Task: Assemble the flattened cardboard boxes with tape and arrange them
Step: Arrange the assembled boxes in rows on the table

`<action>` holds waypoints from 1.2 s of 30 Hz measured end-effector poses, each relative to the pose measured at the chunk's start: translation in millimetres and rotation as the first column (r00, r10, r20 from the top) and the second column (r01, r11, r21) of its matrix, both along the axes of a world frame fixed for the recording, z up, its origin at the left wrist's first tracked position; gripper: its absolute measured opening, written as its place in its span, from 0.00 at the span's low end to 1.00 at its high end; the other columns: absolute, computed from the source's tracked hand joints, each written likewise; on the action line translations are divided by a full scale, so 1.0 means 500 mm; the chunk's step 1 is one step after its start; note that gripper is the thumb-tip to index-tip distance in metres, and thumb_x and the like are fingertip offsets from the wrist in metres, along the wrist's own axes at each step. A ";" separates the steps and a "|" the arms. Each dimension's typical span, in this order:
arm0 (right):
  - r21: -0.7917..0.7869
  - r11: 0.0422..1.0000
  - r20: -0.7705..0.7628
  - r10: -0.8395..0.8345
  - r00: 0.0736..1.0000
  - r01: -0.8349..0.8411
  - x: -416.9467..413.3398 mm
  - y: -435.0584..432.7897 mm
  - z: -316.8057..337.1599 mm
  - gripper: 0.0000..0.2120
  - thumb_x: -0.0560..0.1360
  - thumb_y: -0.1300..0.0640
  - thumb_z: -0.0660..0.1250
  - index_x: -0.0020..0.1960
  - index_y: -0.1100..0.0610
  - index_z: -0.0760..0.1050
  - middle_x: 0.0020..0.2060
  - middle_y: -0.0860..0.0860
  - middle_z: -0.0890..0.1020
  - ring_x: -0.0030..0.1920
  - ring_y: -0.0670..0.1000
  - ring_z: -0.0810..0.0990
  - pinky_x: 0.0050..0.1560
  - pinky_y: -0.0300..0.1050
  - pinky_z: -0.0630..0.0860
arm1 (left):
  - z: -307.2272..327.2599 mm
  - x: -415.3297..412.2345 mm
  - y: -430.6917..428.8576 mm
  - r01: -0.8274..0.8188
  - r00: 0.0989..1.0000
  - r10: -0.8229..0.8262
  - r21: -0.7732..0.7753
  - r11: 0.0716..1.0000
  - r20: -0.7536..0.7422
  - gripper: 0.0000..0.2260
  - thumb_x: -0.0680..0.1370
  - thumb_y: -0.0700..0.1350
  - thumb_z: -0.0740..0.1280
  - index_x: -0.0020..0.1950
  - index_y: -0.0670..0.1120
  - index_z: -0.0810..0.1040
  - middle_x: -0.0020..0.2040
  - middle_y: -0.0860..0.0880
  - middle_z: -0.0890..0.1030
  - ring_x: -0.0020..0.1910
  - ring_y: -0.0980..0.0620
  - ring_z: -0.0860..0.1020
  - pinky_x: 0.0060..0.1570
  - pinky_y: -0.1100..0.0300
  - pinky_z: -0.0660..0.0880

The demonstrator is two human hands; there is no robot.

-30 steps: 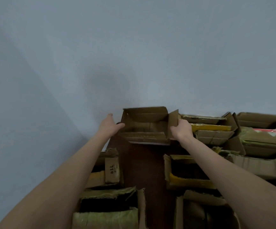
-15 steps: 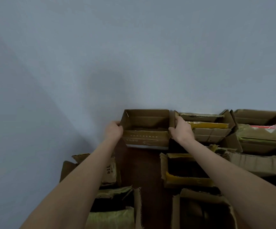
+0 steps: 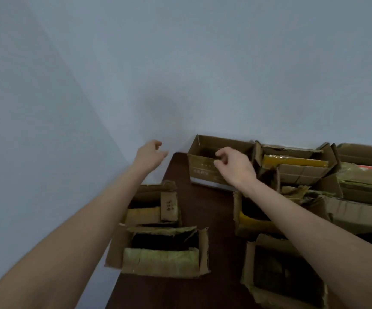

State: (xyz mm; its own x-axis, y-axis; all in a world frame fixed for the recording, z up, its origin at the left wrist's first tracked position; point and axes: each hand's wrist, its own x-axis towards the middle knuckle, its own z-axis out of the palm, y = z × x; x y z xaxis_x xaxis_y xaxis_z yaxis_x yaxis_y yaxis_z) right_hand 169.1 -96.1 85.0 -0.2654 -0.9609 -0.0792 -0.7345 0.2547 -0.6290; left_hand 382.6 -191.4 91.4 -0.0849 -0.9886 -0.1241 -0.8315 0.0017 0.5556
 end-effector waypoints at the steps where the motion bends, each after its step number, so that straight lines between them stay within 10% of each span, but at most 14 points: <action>1: 0.058 0.995 0.040 0.078 0.996 -0.080 0.040 0.003 -0.003 0.18 0.78 0.49 0.65 0.66 0.51 0.72 0.56 0.50 0.79 0.54 0.51 0.78 0.54 0.50 0.77 | 0.006 0.032 0.009 -0.024 0.999 0.024 -0.011 1.000 0.037 0.27 0.77 0.49 0.67 0.73 0.41 0.65 0.70 0.42 0.71 0.68 0.44 0.70 0.66 0.52 0.66; 7: 0.340 0.881 0.240 0.256 0.936 -0.328 0.223 0.035 -0.066 0.37 0.73 0.40 0.68 0.73 0.58 0.59 0.63 0.56 0.74 0.59 0.56 0.76 0.56 0.52 0.77 | -0.021 0.197 0.107 -0.266 0.961 0.249 0.174 0.948 0.117 0.44 0.71 0.55 0.74 0.76 0.37 0.53 0.72 0.38 0.66 0.69 0.39 0.67 0.63 0.49 0.68; 15: 0.446 0.874 0.145 0.142 0.979 -0.193 0.251 0.058 -0.096 0.47 0.70 0.33 0.67 0.76 0.61 0.54 0.66 0.57 0.72 0.62 0.58 0.75 0.51 0.49 0.77 | -0.107 0.223 0.178 -0.244 0.925 0.330 0.373 0.895 -0.186 0.05 0.79 0.41 0.63 0.53 0.42 0.75 0.53 0.38 0.80 0.45 0.42 0.81 0.40 0.51 0.81; 22: 0.295 0.954 0.170 -0.095 0.981 0.041 0.154 0.058 -0.051 0.11 0.79 0.52 0.61 0.52 0.60 0.73 0.48 0.56 0.79 0.47 0.55 0.79 0.48 0.49 0.78 | -0.046 0.134 0.153 -0.100 0.899 0.206 0.276 0.956 -0.387 0.08 0.80 0.41 0.62 0.59 0.44 0.74 0.53 0.44 0.78 0.50 0.45 0.79 0.47 0.53 0.80; 30: 0.229 0.921 0.332 -0.379 0.864 0.316 0.060 0.073 -0.028 0.06 0.79 0.62 0.61 0.51 0.60 0.76 0.45 0.57 0.80 0.43 0.56 0.80 0.49 0.55 0.81 | -0.017 0.079 0.155 -0.064 0.906 0.068 0.025 0.998 -0.417 0.17 0.79 0.41 0.63 0.68 0.49 0.69 0.55 0.42 0.79 0.52 0.43 0.79 0.54 0.44 0.77; 36: 0.173 0.921 0.315 -0.386 0.867 0.348 0.032 0.084 -0.009 0.05 0.79 0.62 0.61 0.52 0.61 0.75 0.44 0.56 0.79 0.43 0.54 0.79 0.48 0.50 0.81 | 0.006 0.040 0.177 0.238 0.971 -0.238 -0.131 0.963 0.014 0.20 0.77 0.47 0.67 0.69 0.55 0.70 0.66 0.46 0.67 0.61 0.43 0.73 0.59 0.50 0.75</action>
State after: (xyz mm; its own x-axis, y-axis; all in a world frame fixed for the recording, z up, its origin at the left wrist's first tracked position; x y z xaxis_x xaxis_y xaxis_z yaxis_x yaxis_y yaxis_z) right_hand 185.2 -54.2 80.3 -0.5358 -0.7797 -0.3241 -0.3232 0.5440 -0.7743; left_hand 402.4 -103.0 94.6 -0.3197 -0.9475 0.0050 -0.7972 0.2718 0.5391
